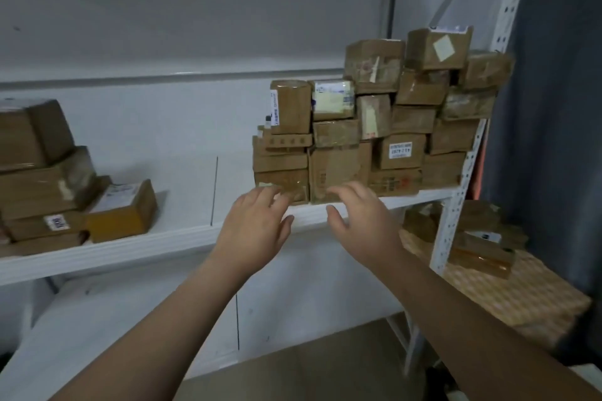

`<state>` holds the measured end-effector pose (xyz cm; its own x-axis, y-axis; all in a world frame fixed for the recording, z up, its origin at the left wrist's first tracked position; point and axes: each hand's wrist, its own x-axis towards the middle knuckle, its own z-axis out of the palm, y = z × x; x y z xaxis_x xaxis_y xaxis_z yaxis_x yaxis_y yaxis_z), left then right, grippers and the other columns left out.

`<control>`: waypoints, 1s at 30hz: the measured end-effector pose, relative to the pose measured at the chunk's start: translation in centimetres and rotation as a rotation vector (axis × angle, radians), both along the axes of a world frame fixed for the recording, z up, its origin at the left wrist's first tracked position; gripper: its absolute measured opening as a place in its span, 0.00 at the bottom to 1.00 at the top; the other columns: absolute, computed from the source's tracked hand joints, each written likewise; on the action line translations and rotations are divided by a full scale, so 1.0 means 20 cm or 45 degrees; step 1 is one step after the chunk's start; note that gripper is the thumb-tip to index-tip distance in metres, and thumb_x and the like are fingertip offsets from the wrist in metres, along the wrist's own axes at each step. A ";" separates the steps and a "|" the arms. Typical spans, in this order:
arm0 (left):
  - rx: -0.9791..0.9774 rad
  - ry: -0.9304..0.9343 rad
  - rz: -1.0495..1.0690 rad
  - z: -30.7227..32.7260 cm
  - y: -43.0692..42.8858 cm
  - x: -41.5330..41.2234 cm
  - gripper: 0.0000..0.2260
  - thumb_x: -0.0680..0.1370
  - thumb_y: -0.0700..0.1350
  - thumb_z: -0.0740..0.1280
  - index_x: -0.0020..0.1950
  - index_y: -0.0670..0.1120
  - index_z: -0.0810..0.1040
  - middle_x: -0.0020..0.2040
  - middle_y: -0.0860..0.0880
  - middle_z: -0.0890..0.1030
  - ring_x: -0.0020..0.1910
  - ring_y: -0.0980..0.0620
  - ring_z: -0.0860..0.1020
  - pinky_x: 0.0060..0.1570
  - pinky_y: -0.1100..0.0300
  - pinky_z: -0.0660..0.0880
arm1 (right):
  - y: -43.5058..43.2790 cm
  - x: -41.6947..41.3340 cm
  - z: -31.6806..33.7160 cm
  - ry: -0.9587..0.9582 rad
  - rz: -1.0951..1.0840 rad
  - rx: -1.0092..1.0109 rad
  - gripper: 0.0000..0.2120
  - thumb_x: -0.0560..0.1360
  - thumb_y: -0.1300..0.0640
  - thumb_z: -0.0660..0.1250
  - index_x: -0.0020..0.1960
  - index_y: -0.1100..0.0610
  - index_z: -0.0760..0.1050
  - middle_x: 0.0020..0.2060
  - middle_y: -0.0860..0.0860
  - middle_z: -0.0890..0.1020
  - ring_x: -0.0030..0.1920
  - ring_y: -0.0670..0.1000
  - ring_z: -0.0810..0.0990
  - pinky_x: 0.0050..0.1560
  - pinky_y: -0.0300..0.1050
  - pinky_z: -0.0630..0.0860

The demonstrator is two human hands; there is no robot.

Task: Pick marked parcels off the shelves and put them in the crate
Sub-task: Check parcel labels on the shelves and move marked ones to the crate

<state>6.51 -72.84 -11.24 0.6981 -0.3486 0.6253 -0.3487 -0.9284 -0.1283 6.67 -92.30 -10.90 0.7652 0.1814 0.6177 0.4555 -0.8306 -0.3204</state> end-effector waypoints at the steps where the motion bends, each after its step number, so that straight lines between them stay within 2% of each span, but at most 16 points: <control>1: 0.003 0.006 0.010 0.03 0.02 0.05 0.14 0.72 0.45 0.71 0.57 0.43 0.78 0.53 0.42 0.80 0.50 0.40 0.79 0.47 0.49 0.76 | 0.01 0.04 0.03 0.000 0.018 0.001 0.16 0.78 0.55 0.61 0.65 0.55 0.74 0.61 0.50 0.76 0.61 0.52 0.72 0.54 0.44 0.69; 5: -0.035 -0.034 0.017 0.17 0.05 0.29 0.19 0.74 0.46 0.68 0.64 0.43 0.74 0.62 0.40 0.75 0.56 0.38 0.76 0.52 0.47 0.75 | 0.04 0.25 0.17 -0.061 0.022 -0.013 0.17 0.78 0.54 0.62 0.65 0.55 0.73 0.61 0.51 0.74 0.62 0.53 0.72 0.60 0.50 0.70; 9: -0.171 -0.127 0.024 0.40 0.02 0.58 0.27 0.77 0.48 0.65 0.73 0.45 0.63 0.72 0.41 0.64 0.67 0.41 0.67 0.62 0.47 0.69 | 0.05 0.49 0.33 -0.145 -0.024 -0.095 0.20 0.78 0.51 0.61 0.69 0.52 0.68 0.68 0.49 0.68 0.69 0.51 0.64 0.68 0.49 0.61; 12: -0.155 -0.165 0.071 0.57 0.01 0.80 0.29 0.77 0.51 0.65 0.75 0.46 0.60 0.74 0.42 0.61 0.69 0.41 0.65 0.65 0.48 0.67 | 0.09 0.66 0.46 -0.185 -0.050 -0.133 0.22 0.79 0.50 0.60 0.72 0.51 0.65 0.72 0.51 0.64 0.73 0.53 0.59 0.73 0.50 0.55; 15: -0.086 -0.070 0.174 0.64 0.04 0.98 0.29 0.78 0.52 0.64 0.76 0.49 0.57 0.74 0.42 0.60 0.70 0.40 0.64 0.65 0.48 0.67 | 0.13 0.81 0.54 -0.195 -0.069 -0.163 0.24 0.79 0.50 0.59 0.73 0.51 0.62 0.74 0.52 0.60 0.74 0.54 0.55 0.73 0.51 0.52; 17: -0.113 0.035 0.165 0.64 0.08 1.05 0.27 0.79 0.52 0.63 0.76 0.53 0.56 0.71 0.41 0.65 0.67 0.40 0.67 0.61 0.48 0.70 | 0.15 0.88 0.57 -0.209 -0.094 -0.199 0.25 0.79 0.49 0.59 0.74 0.51 0.60 0.74 0.53 0.58 0.75 0.54 0.54 0.73 0.52 0.51; 20: -0.390 0.151 -0.015 0.59 0.13 1.09 0.23 0.80 0.48 0.61 0.74 0.54 0.59 0.61 0.43 0.75 0.57 0.44 0.75 0.53 0.54 0.72 | 0.19 0.93 0.58 -0.240 -0.147 -0.255 0.25 0.79 0.46 0.58 0.75 0.48 0.58 0.73 0.54 0.61 0.72 0.55 0.58 0.71 0.52 0.54; 23: -0.604 0.118 -0.153 0.51 0.15 1.06 0.21 0.80 0.47 0.62 0.72 0.55 0.62 0.62 0.47 0.75 0.57 0.48 0.76 0.53 0.57 0.73 | 0.25 0.96 0.57 -0.264 -0.165 -0.283 0.25 0.79 0.42 0.57 0.74 0.46 0.59 0.68 0.54 0.66 0.68 0.55 0.63 0.66 0.51 0.58; 26: -0.818 0.064 -0.330 0.44 0.14 1.00 0.18 0.81 0.46 0.61 0.70 0.56 0.65 0.62 0.52 0.75 0.57 0.55 0.75 0.55 0.61 0.74 | 0.30 0.96 0.55 -0.244 -0.118 -0.240 0.28 0.77 0.38 0.58 0.74 0.46 0.60 0.68 0.55 0.66 0.67 0.56 0.64 0.67 0.50 0.60; 28: -1.084 0.087 -0.478 0.41 0.14 0.94 0.13 0.82 0.50 0.56 0.66 0.58 0.67 0.58 0.57 0.77 0.55 0.59 0.77 0.53 0.65 0.74 | 0.34 0.95 0.53 -0.219 -0.089 -0.137 0.32 0.74 0.35 0.61 0.73 0.47 0.61 0.70 0.55 0.64 0.69 0.56 0.62 0.68 0.51 0.62; 30: -1.343 0.172 -0.624 0.39 0.15 0.89 0.13 0.80 0.58 0.51 0.64 0.62 0.65 0.57 0.61 0.76 0.56 0.63 0.77 0.55 0.65 0.73 | 0.38 0.93 0.52 -0.205 -0.085 -0.002 0.36 0.70 0.33 0.64 0.71 0.49 0.62 0.71 0.54 0.63 0.70 0.56 0.62 0.66 0.51 0.66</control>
<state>24.29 -69.81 -3.51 0.7161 0.0486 0.6963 -0.6506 -0.3149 0.6911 25.29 -84.66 -0.46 0.6665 0.1344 0.7333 0.4448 -0.8610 -0.2464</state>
